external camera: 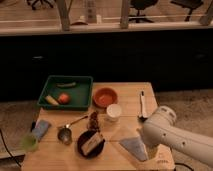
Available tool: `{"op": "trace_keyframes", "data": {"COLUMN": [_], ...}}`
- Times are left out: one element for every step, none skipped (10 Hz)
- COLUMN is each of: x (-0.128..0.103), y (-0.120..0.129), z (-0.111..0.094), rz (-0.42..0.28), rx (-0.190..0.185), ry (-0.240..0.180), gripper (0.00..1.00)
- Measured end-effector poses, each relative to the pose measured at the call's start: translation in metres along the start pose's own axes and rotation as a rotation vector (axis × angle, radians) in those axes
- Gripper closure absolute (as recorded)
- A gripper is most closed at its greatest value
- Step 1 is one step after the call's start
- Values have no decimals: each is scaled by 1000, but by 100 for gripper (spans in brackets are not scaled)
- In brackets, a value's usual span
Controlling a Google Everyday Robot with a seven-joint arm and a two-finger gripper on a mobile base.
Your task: Wipe red bowl with towel
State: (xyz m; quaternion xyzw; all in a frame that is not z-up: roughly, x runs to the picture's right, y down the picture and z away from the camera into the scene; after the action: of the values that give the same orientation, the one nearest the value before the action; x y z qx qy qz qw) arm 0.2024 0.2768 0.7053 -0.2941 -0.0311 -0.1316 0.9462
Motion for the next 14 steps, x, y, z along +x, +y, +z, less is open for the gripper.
{"op": "trace_keyframes", "data": {"x": [-2, -2, -1, -2, -4, -4, -4, -4, -4, -5, -5, -5, -4, -4], "y": [1, 2, 4, 6, 6, 7, 8, 8, 8, 8, 8, 8, 8, 8], "z": [3, 7, 11, 19, 26, 31, 34, 36, 40, 43, 46, 47, 48, 49], "rz": [1, 3, 5, 2, -2, 0, 5, 5, 6, 6, 4, 6, 9, 10], "rx": [1, 4, 6, 2, -1, -2, -5, -6, -10, -12, -15, -16, -19, -20], "ry": [-7, -12, -16, -18, -19, -20, -22, -22, -23, -24, -24, -24, -24, -26], "gripper": [20, 20, 20, 20, 20, 20, 20, 20, 20, 20, 20, 20, 20, 20]}}
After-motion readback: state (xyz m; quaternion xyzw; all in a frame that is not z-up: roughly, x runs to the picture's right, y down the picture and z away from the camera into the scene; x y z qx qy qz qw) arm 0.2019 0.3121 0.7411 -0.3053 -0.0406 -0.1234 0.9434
